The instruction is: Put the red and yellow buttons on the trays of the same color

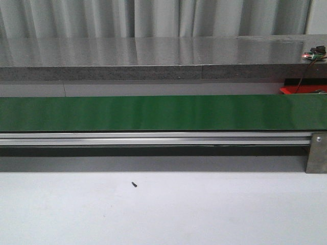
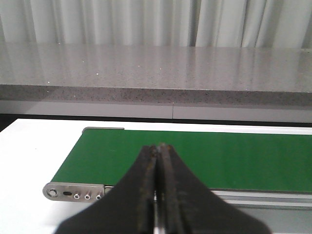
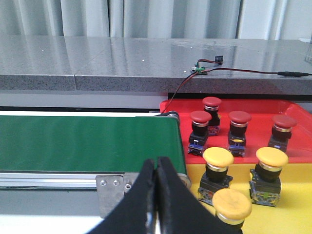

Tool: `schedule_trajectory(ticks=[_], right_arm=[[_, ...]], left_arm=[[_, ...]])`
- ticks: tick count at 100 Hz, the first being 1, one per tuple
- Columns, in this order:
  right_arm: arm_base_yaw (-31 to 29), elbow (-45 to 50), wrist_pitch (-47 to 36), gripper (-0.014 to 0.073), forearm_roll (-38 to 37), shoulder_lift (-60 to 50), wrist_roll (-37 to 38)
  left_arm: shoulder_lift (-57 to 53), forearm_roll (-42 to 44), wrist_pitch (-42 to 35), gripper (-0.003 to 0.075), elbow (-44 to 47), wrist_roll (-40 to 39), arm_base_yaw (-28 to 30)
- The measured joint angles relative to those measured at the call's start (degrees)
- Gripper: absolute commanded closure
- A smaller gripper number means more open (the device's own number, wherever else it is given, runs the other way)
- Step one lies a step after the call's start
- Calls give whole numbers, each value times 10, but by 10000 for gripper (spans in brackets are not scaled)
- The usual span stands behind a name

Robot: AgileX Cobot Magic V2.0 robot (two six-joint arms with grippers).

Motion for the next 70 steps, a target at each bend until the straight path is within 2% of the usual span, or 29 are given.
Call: schedule_trajectory(ticks=[17,28,70], right_arm=[[0,0,0,660,0,0,0],[0,0,0,660,0,0,1],[0,0,3,660,0,0,1]], left_arm=[[-51,0,-7,740,44,0,0],[-54,0,-29,740,44,0,0],[-54,0,-29,740,44,0,0]])
